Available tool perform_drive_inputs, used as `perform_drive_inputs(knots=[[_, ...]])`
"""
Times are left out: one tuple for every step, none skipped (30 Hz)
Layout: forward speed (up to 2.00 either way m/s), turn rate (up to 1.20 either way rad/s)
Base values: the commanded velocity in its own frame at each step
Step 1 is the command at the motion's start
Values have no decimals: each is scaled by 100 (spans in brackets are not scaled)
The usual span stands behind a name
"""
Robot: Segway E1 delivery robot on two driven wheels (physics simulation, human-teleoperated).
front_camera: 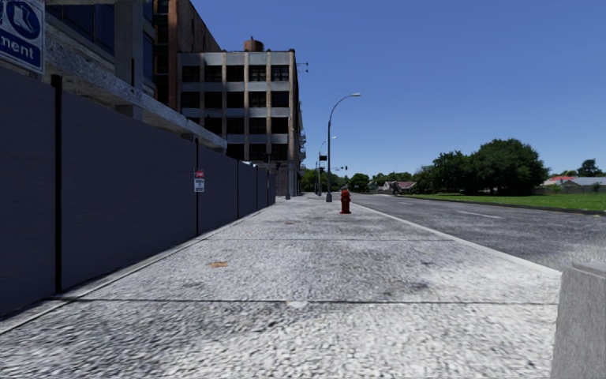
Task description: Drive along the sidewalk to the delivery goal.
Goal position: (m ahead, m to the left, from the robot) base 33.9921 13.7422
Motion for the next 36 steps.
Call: perform_drive_inputs(knots=[[200, 0], [200, 0], [200, 0], [200, 0], [200, 0], [200, 0], [200, 0], [200, 0], [200, 0], [200, 0], [200, 0], [200, 0], [200, 0], [200, 0], [200, 0], [200, 0], [200, 0], [200, 0], [200, 0], [200, 0], [200, 0], [200, 0], [200, 0], [200, 0], [200, 0], [200, 0], [200, 0], [200, 0], [200, 0], [200, 0], [200, 0], [200, 0], [200, 0], [200, 0], [200, 0], [200, 0]])
